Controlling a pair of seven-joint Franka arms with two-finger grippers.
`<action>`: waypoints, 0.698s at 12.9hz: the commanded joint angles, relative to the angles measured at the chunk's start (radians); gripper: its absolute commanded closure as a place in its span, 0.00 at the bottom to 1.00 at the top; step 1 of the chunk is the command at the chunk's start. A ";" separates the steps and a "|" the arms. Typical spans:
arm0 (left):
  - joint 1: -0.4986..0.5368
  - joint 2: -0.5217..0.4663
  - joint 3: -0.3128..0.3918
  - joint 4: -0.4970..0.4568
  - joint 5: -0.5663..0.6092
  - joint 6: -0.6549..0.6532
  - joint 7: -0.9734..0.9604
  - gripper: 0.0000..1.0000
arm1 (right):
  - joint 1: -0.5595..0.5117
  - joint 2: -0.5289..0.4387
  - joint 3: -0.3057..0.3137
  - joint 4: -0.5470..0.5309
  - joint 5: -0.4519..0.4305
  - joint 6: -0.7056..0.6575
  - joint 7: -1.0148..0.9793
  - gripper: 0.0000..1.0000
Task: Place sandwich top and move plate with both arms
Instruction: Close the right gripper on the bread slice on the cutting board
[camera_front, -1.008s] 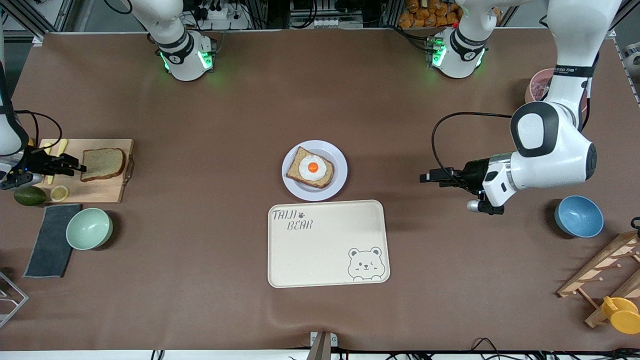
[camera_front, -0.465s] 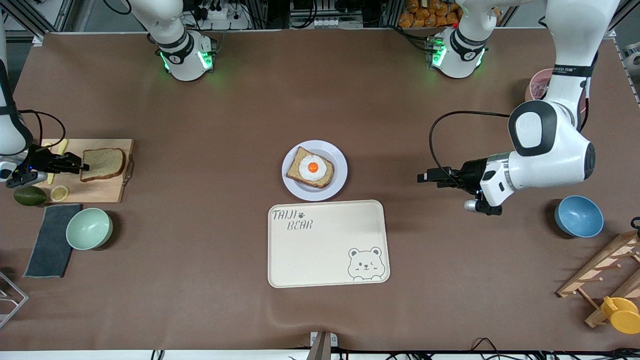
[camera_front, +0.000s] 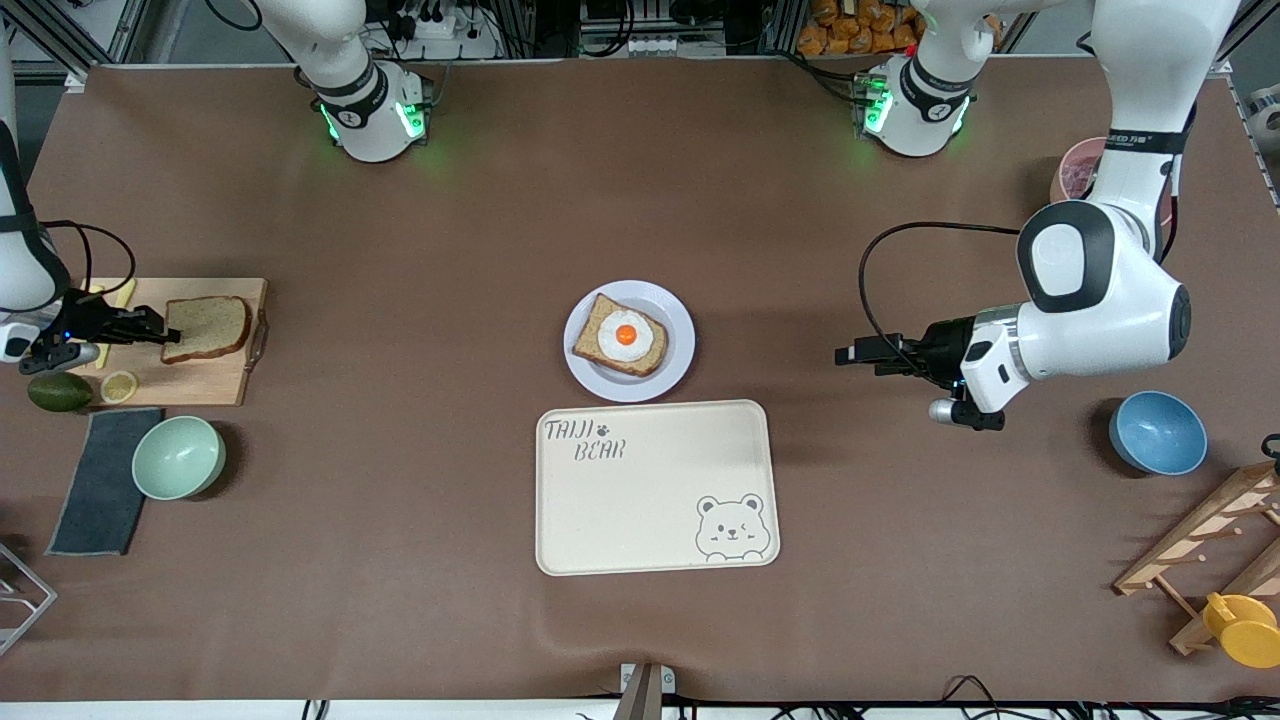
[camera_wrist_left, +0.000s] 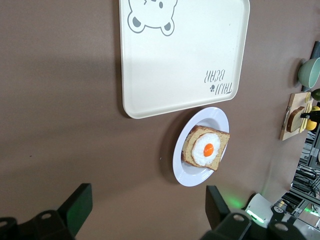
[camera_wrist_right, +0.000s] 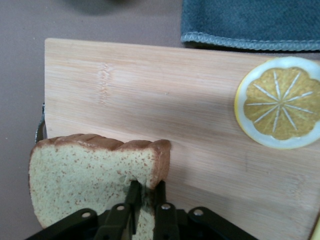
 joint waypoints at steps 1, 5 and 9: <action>0.010 -0.013 -0.001 -0.008 -0.020 -0.009 0.025 0.00 | -0.024 0.009 0.018 -0.004 0.036 0.009 -0.036 1.00; 0.044 -0.021 -0.001 0.004 -0.020 -0.046 0.027 0.00 | -0.018 -0.006 0.020 0.031 0.056 -0.077 -0.019 1.00; 0.110 -0.038 -0.001 0.008 -0.020 -0.127 0.048 0.00 | 0.005 -0.024 0.020 0.108 0.074 -0.210 0.055 1.00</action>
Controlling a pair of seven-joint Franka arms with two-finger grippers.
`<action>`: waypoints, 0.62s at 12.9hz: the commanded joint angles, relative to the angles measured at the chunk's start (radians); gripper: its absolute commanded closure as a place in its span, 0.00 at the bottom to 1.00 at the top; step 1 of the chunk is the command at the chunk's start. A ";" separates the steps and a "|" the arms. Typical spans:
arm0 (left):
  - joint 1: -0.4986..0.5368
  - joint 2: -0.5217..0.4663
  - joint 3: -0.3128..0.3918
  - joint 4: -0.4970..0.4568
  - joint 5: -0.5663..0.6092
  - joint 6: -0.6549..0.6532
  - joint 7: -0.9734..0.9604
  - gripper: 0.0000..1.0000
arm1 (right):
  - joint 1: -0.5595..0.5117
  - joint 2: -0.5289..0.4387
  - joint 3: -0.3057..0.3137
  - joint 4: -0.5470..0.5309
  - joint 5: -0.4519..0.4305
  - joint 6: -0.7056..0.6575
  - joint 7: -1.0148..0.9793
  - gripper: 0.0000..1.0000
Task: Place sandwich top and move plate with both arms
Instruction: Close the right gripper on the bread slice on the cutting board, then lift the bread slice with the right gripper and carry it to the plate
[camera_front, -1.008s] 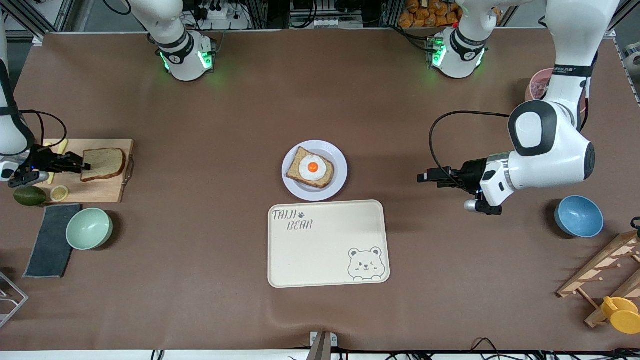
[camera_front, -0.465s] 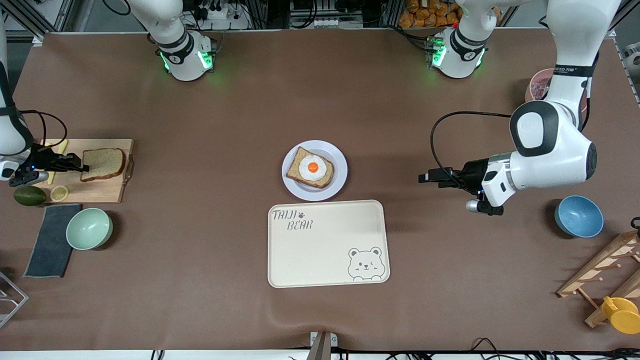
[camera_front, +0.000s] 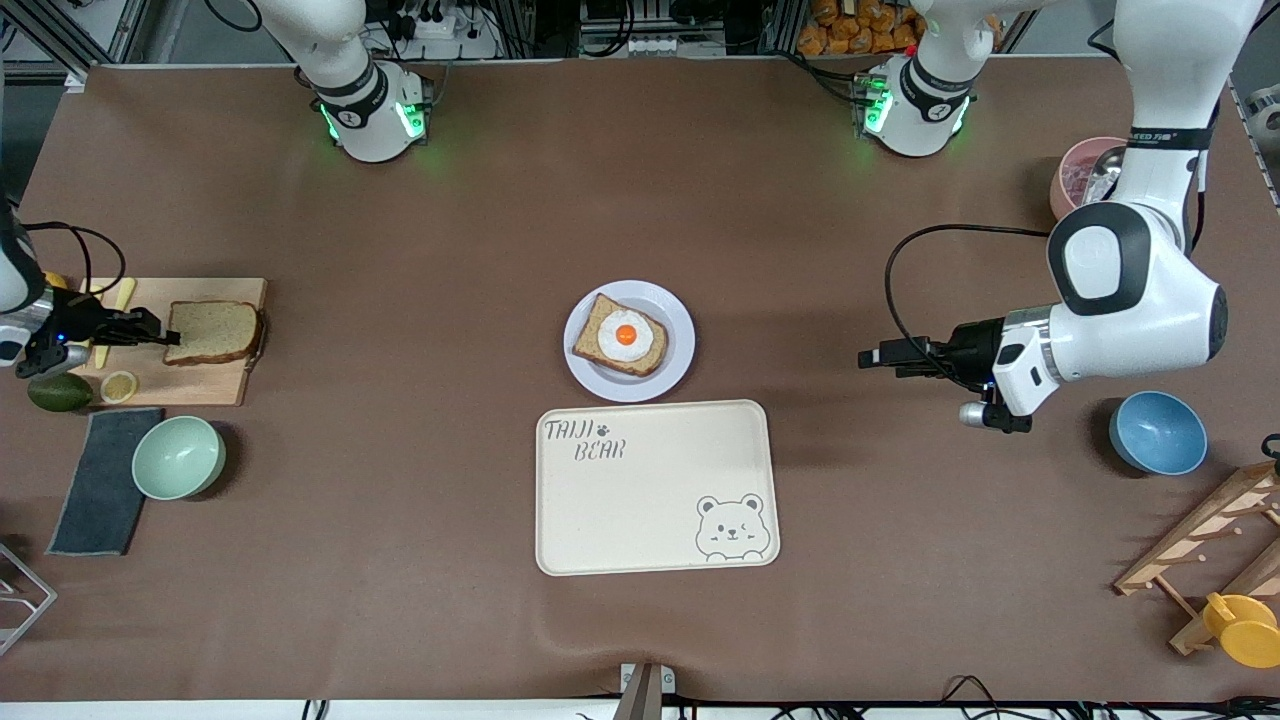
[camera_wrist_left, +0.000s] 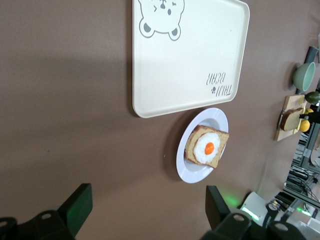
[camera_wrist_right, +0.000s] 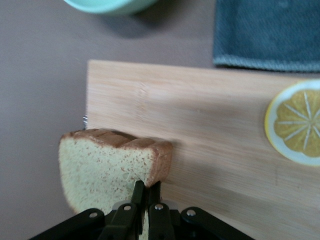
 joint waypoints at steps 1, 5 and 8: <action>0.043 -0.035 -0.001 0.001 -0.020 -0.075 0.023 0.00 | 0.015 -0.041 0.008 0.024 0.017 -0.057 0.070 1.00; 0.060 -0.027 -0.001 0.011 -0.018 -0.085 0.028 0.00 | 0.074 -0.164 0.022 0.021 0.020 -0.212 0.248 1.00; 0.060 -0.024 -0.001 0.012 -0.010 -0.085 0.028 0.00 | 0.175 -0.285 0.022 -0.016 0.038 -0.269 0.386 1.00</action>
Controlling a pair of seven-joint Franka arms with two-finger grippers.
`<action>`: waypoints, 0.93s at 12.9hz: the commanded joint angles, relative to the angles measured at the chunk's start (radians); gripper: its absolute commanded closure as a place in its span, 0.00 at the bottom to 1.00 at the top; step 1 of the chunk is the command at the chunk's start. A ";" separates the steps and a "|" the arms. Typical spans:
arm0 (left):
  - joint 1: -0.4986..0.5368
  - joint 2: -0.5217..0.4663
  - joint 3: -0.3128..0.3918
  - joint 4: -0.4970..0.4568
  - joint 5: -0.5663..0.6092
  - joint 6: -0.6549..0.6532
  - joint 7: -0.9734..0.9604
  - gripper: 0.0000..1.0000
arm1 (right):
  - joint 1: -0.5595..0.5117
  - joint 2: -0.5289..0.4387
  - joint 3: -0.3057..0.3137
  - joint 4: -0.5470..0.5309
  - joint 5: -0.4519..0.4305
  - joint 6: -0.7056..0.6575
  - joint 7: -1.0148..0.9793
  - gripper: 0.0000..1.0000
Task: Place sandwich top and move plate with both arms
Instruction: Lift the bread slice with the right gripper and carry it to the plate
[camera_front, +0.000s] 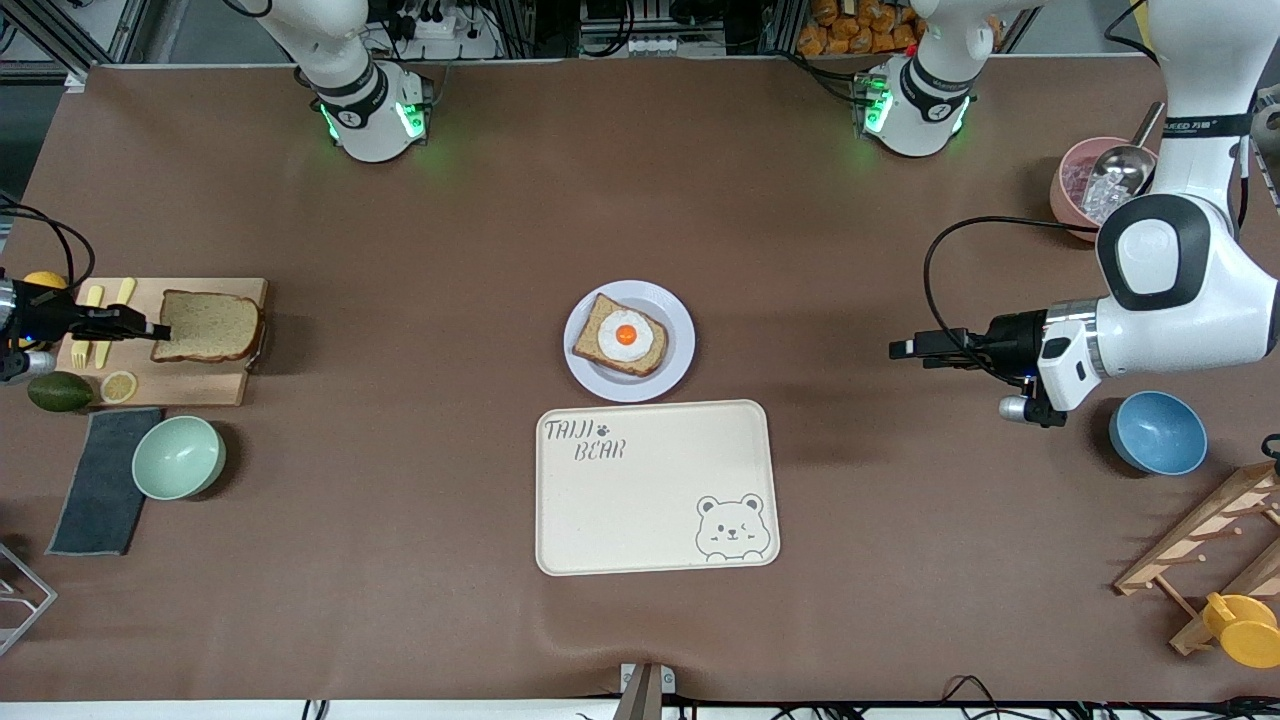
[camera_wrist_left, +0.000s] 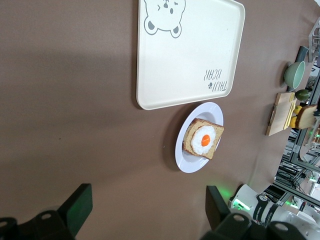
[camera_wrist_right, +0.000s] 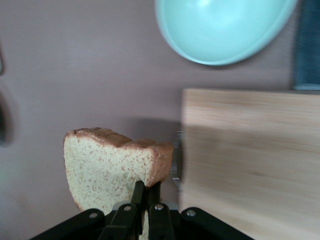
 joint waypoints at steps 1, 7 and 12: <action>0.004 -0.005 -0.002 0.002 -0.020 -0.015 0.017 0.00 | 0.091 -0.148 -0.005 -0.100 0.063 -0.017 0.114 1.00; -0.019 0.023 -0.003 -0.012 -0.087 -0.005 0.037 0.00 | 0.416 -0.331 -0.005 -0.229 0.140 0.072 0.494 1.00; -0.050 0.041 -0.005 -0.038 -0.099 0.027 0.037 0.00 | 0.672 -0.325 -0.005 -0.261 0.243 0.278 0.736 1.00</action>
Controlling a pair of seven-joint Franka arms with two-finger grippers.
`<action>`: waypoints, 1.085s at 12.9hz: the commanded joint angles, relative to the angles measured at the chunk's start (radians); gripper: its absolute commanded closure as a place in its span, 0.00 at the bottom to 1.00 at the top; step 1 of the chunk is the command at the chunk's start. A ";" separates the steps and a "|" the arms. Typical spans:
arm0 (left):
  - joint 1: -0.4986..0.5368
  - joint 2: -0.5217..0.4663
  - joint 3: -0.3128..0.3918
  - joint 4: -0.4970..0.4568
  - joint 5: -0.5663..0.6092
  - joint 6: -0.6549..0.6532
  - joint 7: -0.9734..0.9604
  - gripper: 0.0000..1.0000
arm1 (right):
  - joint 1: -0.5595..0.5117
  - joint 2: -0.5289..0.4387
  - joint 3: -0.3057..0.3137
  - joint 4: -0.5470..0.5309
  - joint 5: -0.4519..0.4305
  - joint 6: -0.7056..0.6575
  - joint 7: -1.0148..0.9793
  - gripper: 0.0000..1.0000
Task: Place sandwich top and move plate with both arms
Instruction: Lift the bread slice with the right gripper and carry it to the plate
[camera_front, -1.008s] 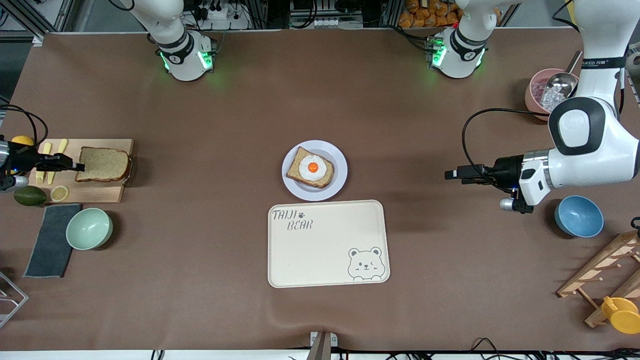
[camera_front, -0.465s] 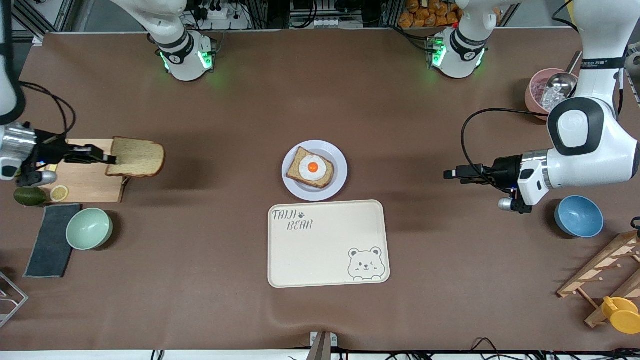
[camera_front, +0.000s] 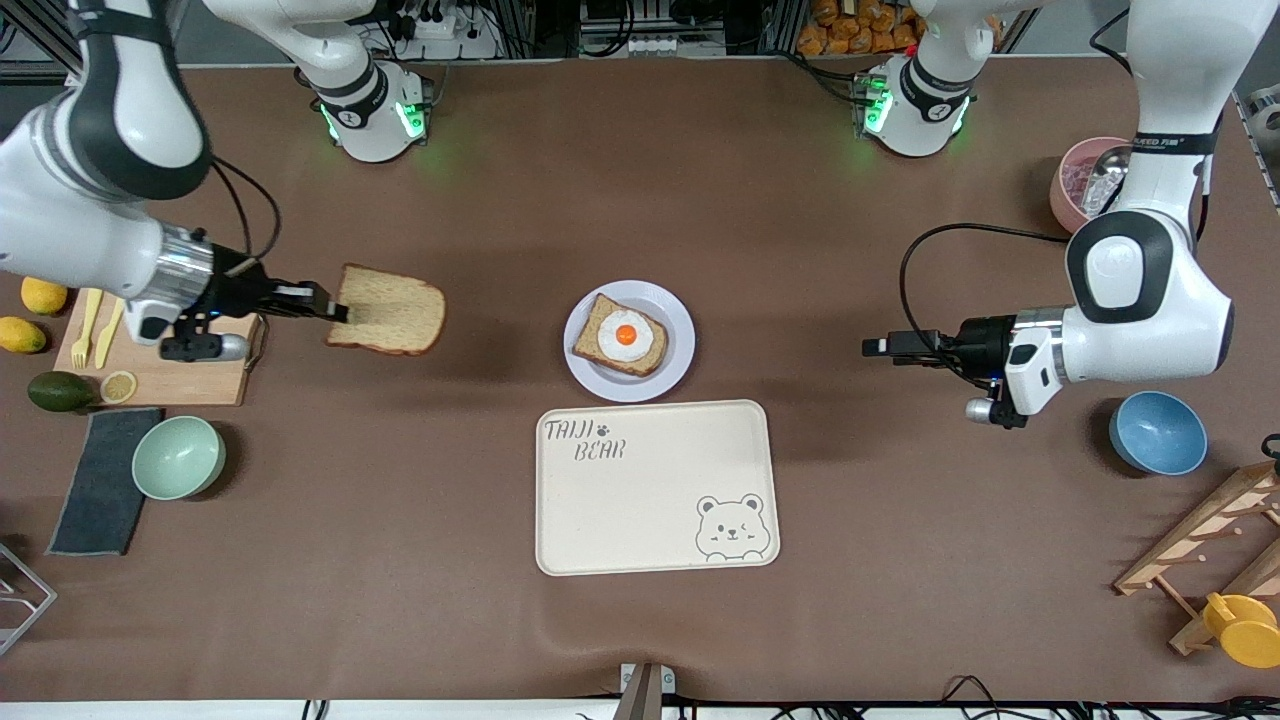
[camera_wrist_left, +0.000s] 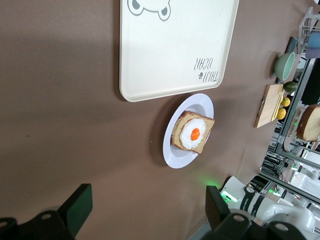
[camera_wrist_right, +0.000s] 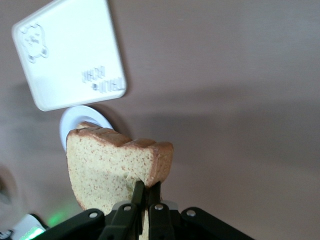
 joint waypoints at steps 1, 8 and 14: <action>-0.011 -0.001 -0.001 -0.020 -0.035 0.025 0.018 0.00 | 0.144 -0.016 -0.015 -0.056 0.039 0.144 0.133 1.00; -0.043 0.013 -0.001 -0.042 -0.060 0.080 0.018 0.00 | 0.304 0.021 -0.015 -0.125 0.123 0.369 0.222 1.00; -0.055 0.023 -0.001 -0.054 -0.121 0.101 0.024 0.00 | 0.492 0.122 -0.015 -0.156 0.203 0.637 0.305 1.00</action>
